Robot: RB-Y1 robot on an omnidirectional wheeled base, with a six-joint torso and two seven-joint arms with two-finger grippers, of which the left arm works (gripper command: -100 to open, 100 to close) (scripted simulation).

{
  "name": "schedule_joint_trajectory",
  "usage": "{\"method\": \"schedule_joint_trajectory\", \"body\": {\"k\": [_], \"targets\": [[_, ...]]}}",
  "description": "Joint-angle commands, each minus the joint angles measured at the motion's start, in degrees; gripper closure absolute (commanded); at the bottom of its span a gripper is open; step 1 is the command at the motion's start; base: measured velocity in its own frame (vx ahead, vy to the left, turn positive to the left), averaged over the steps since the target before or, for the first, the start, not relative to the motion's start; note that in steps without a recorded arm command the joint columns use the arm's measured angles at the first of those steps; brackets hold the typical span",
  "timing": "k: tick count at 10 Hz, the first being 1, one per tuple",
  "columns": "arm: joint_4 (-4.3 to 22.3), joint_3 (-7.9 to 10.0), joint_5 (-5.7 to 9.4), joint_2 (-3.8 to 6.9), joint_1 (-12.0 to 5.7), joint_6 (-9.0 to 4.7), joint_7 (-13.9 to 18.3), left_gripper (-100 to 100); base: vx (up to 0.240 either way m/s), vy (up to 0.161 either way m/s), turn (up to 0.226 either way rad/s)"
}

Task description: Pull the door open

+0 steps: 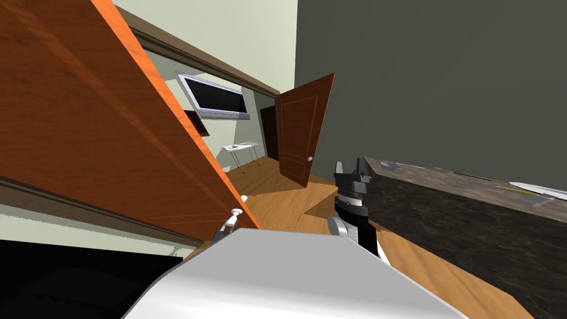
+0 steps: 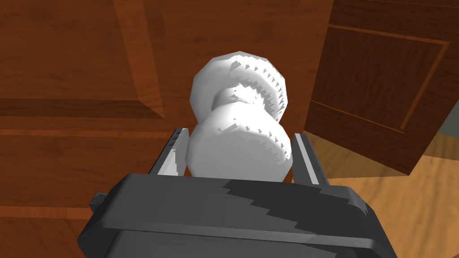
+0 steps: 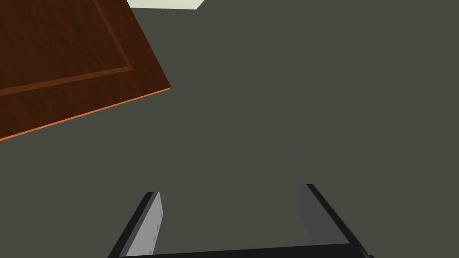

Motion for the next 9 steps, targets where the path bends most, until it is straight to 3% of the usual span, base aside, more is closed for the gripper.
{"method": "schedule_joint_trajectory", "body": {"k": [1,7,9], "targets": [[0.7,-0.56,-0.30,0.10,-0.21,-0.44,0.6,100,-0.225,0.043,-0.121],[2.9,-1.87,-1.06,0.89,-1.74,-1.73,2.6,100,-0.216,0.034,-0.117],[3.4,-2.02,-1.25,0.90,-2.09,-1.46,2.9,100,-0.113,0.014,-0.072]]}}
